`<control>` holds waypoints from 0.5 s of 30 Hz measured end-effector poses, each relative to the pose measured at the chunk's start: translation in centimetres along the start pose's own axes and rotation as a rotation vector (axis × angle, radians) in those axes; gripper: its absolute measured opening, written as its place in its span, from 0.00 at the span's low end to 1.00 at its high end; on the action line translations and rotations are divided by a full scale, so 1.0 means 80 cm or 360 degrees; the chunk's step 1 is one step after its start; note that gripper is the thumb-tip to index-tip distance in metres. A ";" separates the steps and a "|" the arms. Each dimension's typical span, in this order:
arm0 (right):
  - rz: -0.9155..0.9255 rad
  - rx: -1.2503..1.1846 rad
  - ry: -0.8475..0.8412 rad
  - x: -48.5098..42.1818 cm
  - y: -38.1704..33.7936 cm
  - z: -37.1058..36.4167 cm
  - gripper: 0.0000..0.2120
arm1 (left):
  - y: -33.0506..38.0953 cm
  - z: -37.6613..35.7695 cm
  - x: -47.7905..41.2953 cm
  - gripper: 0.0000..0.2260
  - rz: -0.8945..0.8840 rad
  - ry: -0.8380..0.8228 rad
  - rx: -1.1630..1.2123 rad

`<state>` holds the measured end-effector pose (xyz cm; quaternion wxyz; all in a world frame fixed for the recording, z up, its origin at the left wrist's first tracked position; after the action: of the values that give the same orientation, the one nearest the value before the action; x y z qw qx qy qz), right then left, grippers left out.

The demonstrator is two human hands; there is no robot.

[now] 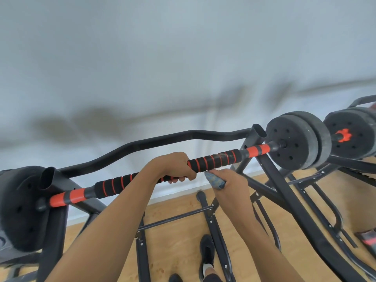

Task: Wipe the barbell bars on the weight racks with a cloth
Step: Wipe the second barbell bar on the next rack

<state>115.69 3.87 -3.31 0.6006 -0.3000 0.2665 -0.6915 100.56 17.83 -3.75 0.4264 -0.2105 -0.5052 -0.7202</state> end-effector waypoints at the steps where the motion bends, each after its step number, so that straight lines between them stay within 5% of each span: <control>1: 0.0025 -0.0049 0.0054 0.003 -0.008 0.005 0.13 | 0.001 0.000 0.001 0.06 0.0005 0.0011 -0.0007; 5: 0.0242 0.0159 0.0293 -0.031 -0.039 0.032 0.07 | 0.004 0.002 0.005 0.06 0.0035 0.0053 -0.0058; 15: 0.0178 0.0596 -0.0118 -0.045 -0.021 0.023 0.11 | 0.000 0.003 -0.001 0.08 0.0021 0.0058 -0.0075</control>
<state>116.26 7.68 -1.16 0.6928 -0.1931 0.1270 -0.6831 100.58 18.10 -3.66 0.4352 -0.2105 -0.4788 -0.7328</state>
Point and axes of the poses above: each hand's wrist, its own x-axis away from the middle knuckle, its own z-axis out of the back of the hand, y = z × x, the point moved 3 cm from there along -x, towards the middle knuckle, and after that the axes turned 14 degrees about -y, right-handed, at the moved point
